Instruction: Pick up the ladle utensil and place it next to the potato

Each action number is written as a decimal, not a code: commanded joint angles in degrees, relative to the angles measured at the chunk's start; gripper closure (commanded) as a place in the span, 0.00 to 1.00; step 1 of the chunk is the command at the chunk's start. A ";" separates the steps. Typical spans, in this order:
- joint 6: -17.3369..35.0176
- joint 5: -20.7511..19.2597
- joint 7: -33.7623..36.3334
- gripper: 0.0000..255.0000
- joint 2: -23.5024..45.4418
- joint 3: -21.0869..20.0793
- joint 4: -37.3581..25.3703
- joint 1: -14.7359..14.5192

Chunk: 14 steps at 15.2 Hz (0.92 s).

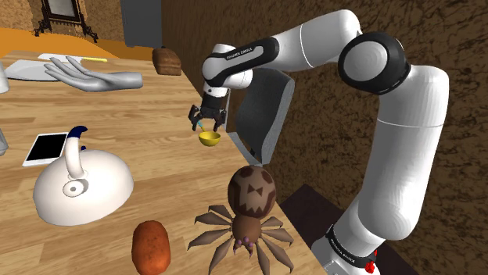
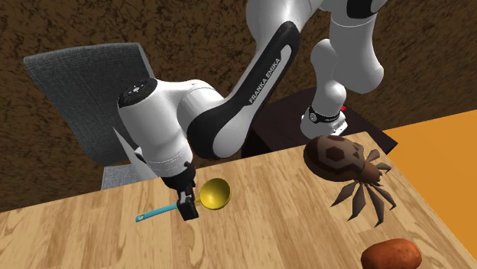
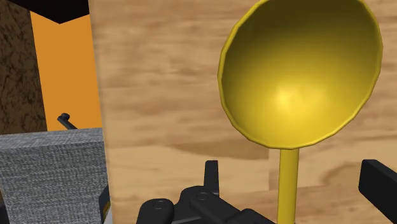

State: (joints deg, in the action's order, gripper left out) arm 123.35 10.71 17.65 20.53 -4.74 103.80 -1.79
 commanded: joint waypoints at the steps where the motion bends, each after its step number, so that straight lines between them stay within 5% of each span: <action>1: 1.23 0.05 -0.02 0.00 0.80 -0.08 0.39 -0.15; 9: 1.59 0.07 -0.03 0.00 1.01 -0.10 0.54 -0.20; 10: 1.59 0.07 -0.03 1.00 1.01 -0.10 0.54 -0.20; 14: 1.58 0.07 -0.05 1.00 1.04 -0.09 0.50 -0.18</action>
State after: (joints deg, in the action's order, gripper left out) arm 124.94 10.77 17.60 21.53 -4.81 104.30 -1.95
